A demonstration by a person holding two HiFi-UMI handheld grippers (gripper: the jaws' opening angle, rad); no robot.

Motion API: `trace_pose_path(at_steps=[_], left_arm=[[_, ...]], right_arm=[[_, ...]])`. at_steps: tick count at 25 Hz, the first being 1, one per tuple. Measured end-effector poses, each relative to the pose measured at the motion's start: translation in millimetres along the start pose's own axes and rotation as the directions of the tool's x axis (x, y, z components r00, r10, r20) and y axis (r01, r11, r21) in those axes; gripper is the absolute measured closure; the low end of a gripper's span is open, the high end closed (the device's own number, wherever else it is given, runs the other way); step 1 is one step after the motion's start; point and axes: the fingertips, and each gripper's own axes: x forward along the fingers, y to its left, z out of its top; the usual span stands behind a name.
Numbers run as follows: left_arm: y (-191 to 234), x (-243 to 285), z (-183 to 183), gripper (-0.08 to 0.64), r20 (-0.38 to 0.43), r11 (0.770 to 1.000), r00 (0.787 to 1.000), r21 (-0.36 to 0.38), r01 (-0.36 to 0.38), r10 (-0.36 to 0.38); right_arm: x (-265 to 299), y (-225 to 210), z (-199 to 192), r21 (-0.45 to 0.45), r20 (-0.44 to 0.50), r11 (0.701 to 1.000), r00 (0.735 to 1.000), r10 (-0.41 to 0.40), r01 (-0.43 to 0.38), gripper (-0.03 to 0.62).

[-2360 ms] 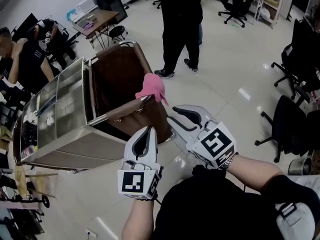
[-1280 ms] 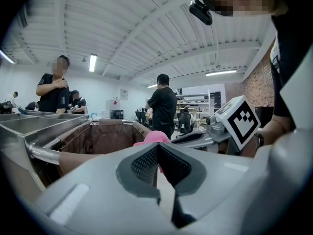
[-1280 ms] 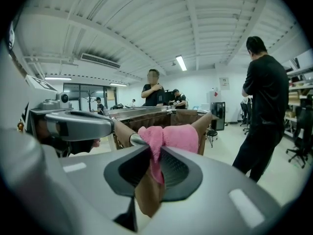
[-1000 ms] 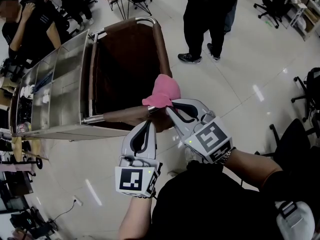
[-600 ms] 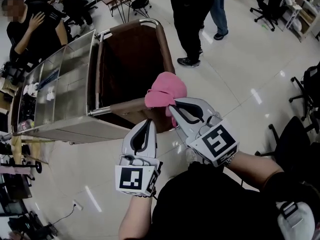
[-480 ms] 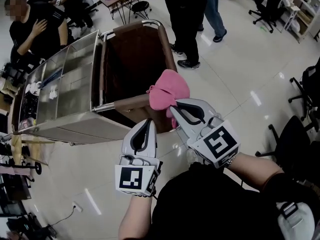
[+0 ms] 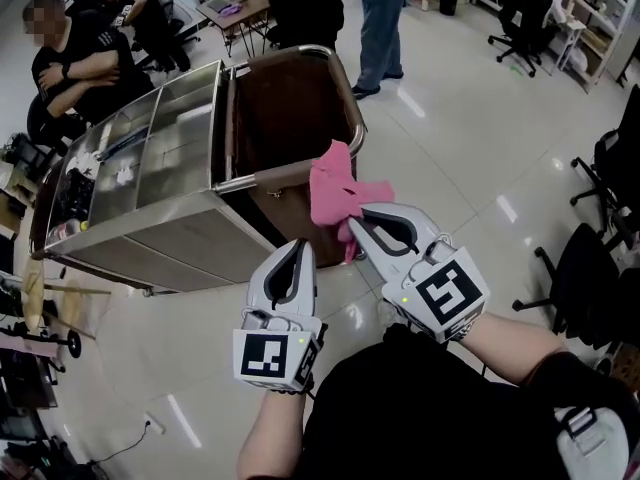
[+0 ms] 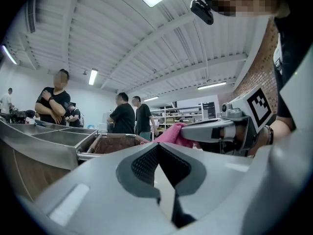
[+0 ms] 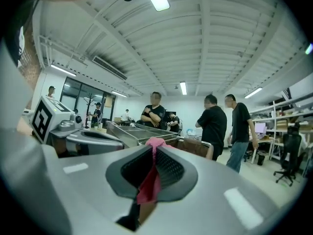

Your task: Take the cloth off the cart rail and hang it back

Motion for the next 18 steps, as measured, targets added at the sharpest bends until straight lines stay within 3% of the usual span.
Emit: trace_pose_path(at_steps=[4,8,11,12,15,18], left_arm=[[-6,-40,11,0.558,0.137,1.0,0.99,0.01,0.015,-0.016],[-8,-77,10,0.558,0.146,1.0,0.989,0.014,0.027,-0.029],[-17,-104,-7,0.558,0.053,0.999,0.998,0.016,0.037,-0.038],[-19,-111,-8,0.558,0.054,0.999,0.998,0.015,0.038,-0.039],[-19,-128,5,0.558,0.158,0.999,0.987,0.008,0.035,-0.036],[-15,-145,11,0.558,0.165,0.999,0.986,0.003,0.037,-0.037]], right_arm=[[-21,44,-5,0.005,0.002,1.0,1.0,-0.013,0.013,0.574],[-34,81,-6,-0.005,0.007,1.0,1.0,-0.021,0.021,0.574],[-48,104,-9,-0.007,0.015,1.0,1.0,-0.024,0.024,0.573],[-53,111,-10,-0.007,0.016,1.0,1.0,-0.025,0.026,0.572],[-61,128,-10,-0.006,0.015,1.0,0.999,-0.029,0.029,0.573],[-62,145,-4,-0.006,0.012,1.0,0.999,-0.03,0.03,0.572]])
